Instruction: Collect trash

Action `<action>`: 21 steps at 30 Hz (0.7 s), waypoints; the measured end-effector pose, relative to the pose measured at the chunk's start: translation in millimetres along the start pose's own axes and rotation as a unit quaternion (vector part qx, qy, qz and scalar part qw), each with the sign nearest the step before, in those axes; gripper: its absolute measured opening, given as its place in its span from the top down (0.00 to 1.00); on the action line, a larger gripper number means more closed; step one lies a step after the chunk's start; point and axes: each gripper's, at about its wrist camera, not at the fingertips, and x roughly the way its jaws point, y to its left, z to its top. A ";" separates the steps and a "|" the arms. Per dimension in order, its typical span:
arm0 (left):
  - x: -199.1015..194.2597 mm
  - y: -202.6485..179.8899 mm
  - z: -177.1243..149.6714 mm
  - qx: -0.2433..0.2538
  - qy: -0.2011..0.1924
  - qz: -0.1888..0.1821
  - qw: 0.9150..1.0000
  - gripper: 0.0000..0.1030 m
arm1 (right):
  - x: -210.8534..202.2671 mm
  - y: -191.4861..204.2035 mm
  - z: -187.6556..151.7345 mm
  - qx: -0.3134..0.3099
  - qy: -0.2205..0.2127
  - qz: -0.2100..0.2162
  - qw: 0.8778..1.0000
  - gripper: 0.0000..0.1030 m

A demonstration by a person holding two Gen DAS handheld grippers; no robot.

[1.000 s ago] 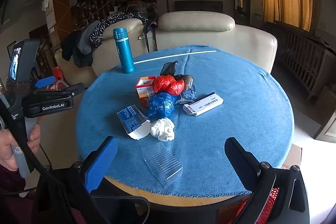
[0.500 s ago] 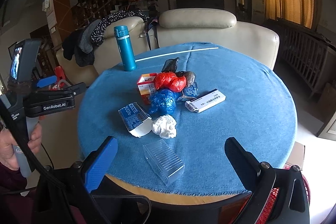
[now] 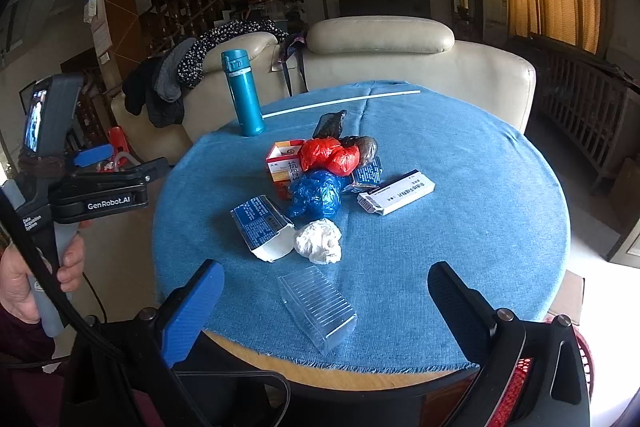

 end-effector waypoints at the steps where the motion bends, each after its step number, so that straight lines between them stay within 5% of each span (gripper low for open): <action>1: -0.2 -0.2 0.0 0.000 0.000 0.000 1.000 0.00 | -0.4 -0.5 -0.1 0.004 0.002 0.004 1.000 0.00; 21: 2.8 0.0 -4.4 0.001 0.006 -0.003 1.000 0.00 | 1.6 -0.6 -4.6 -0.002 0.007 -0.003 1.000 0.00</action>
